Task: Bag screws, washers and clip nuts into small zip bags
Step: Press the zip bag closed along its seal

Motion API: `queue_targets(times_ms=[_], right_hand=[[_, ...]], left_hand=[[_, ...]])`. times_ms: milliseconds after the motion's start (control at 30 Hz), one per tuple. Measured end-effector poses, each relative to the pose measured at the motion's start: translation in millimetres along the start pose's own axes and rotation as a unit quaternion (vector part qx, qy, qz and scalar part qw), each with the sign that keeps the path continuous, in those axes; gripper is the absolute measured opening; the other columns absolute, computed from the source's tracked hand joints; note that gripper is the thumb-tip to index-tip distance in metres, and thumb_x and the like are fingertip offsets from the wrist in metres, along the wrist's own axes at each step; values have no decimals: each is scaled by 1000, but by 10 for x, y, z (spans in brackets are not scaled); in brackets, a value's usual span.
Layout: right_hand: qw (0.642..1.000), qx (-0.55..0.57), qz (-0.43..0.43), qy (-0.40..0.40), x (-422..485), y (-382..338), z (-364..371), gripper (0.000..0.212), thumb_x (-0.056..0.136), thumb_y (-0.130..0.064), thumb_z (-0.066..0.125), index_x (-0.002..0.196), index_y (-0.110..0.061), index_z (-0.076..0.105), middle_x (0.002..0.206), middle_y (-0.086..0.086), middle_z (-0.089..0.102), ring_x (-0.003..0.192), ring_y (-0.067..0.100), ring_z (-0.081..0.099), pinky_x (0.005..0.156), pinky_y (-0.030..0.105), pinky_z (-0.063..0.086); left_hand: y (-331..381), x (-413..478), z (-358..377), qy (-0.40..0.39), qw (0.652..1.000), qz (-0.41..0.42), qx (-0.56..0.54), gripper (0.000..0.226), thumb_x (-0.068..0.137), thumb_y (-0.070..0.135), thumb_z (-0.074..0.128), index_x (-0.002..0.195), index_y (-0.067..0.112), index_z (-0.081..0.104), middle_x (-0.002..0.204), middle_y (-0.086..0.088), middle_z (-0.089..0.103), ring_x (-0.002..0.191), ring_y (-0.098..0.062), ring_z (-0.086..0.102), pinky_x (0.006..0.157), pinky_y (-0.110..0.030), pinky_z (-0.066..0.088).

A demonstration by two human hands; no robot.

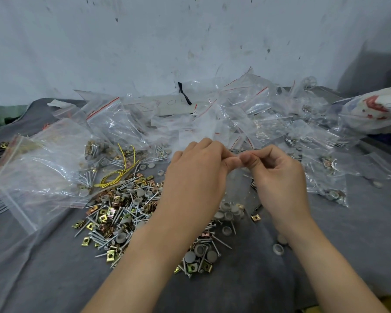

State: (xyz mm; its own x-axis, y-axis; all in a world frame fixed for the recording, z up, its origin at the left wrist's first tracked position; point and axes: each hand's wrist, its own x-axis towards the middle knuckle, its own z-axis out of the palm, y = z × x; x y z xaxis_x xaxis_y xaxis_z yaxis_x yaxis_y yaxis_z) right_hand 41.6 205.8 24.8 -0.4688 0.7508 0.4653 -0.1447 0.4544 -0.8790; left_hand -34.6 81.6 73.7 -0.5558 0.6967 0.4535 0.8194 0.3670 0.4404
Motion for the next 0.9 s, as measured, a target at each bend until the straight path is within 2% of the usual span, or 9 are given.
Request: queue_targets(times_ms=[67, 167, 333, 433, 600, 767, 900], right_hand=[[1000, -4, 4, 7, 10, 21, 6, 26, 88, -25, 76, 72, -43, 71, 78, -17, 74, 75, 11, 67, 70, 26, 51], [1000, 1, 12, 19, 31, 45, 0, 32, 89, -15, 72, 69, -39, 70, 76, -17, 73, 73, 4, 65, 70, 20, 50], [999, -11, -4, 35, 55, 64, -18, 28, 93, -10, 67, 73, -30, 65, 71, -22, 70, 69, -7, 62, 68, 9, 45], [999, -16, 2, 38, 64, 85, -30, 28, 94, -11, 67, 74, -30, 65, 73, -21, 70, 71, -5, 63, 69, 13, 47], [997, -47, 20, 54, 111, 138, -88, 26, 95, -16, 65, 74, -31, 66, 75, -19, 71, 74, 6, 63, 76, 34, 52], [996, -62, 24, 51, 129, 170, -110, 27, 96, -14, 64, 75, -32, 66, 74, -25, 69, 70, -2, 60, 75, 32, 49], [997, -59, 18, 54, 133, 185, -106, 28, 96, -17, 64, 75, -34, 66, 76, -22, 70, 75, 4, 63, 75, 33, 49]], left_hand=[[25, -1, -5, 1, 1000, 4, 13, 28, 95, 50, 52, 100, 24, 64, 101, 8, 61, 103, -14, 50, 89, -33, 37], [87, -18, 0, 6, 999, 10, 31, 30, 92, 54, 53, 96, 26, 62, 99, 8, 59, 101, -15, 49, 83, -29, 32], [148, -50, 13, 13, 998, 37, 47, 31, 95, 53, 49, 100, 25, 62, 100, 8, 59, 99, -16, 50, 78, -28, 30], [153, -66, 16, 19, 997, 53, 54, 32, 95, 54, 47, 100, 25, 61, 100, 7, 59, 98, -16, 51, 79, -28, 30], [159, -79, 21, 32, 994, 90, 57, 37, 92, 57, 47, 96, 24, 64, 96, 9, 59, 96, -14, 51, 82, -26, 34], [172, -101, 25, 46, 993, 101, 48, 32, 89, 55, 54, 87, 25, 64, 88, 10, 58, 89, -13, 51, 72, -22, 29], [176, -96, -3, 53, 992, 106, 43, 32, 86, 57, 60, 82, 25, 63, 85, 10, 57, 86, -11, 50, 71, -23, 31]])
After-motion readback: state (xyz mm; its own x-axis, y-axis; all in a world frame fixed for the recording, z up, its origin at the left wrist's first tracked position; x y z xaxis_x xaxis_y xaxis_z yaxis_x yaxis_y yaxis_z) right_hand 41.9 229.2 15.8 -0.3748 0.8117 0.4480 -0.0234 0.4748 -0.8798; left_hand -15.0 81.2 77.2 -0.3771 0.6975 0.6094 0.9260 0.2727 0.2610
